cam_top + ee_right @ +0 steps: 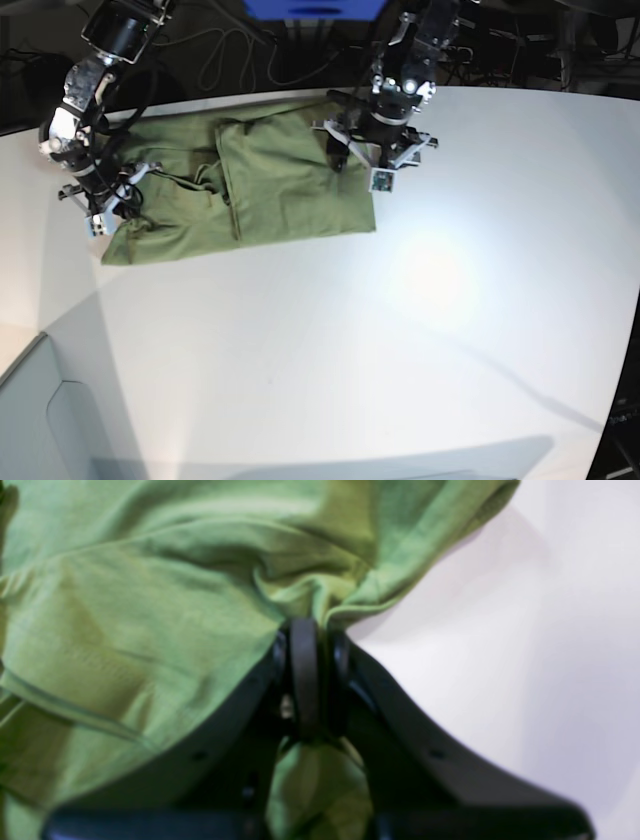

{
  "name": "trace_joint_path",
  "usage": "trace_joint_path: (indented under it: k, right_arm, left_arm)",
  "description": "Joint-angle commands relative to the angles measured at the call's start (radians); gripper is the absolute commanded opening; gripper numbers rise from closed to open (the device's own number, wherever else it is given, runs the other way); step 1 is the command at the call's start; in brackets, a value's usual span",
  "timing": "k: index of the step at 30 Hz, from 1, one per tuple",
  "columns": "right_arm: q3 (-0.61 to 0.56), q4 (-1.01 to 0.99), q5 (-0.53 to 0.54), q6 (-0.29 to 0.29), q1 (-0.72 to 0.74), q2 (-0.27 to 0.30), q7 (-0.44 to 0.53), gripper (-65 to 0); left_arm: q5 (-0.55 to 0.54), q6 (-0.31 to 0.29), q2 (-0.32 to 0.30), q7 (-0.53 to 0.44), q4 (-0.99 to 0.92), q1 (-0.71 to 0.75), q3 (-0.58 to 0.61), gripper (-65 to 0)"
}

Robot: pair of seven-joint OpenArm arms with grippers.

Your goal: Fold the T-shirt properly

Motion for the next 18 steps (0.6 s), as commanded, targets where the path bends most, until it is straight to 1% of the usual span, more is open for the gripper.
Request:
trace_joint_path:
  k: [1, 6, 10, 12, 18]
  right_arm:
    - [0.001, 0.022, -0.005, 0.016, 0.010, 0.009, -0.010, -64.9]
    - [0.001, 0.120, -0.005, 0.016, 0.005, 0.001, -0.010, -64.9]
    - [-0.045, 0.218, -0.005, 0.016, -0.001, -0.013, -0.010, -64.9]
    - [-0.085, 0.263, -0.003, 0.016, -0.019, -0.013, -0.010, -64.9]
    - [-0.255, 0.395, -0.003, 0.016, -0.082, -0.025, -0.003, -64.9]
  left_arm:
    - [-0.001, -0.002, 0.006, 0.007, 0.001, -0.004, 0.002, -27.4]
    - [-0.001, -0.003, 0.006, 0.007, -0.019, -0.004, 0.002, -27.4]
    - [-0.001, -0.003, 0.006, 0.007, -0.019, -0.003, 0.002, -27.4]
    - [-0.001, -0.003, 0.006, 0.007, -0.019, -0.001, 0.002, -27.4]
    - [-0.001, -0.003, 0.001, 0.007, -0.019, 0.000, 0.002, -27.4]
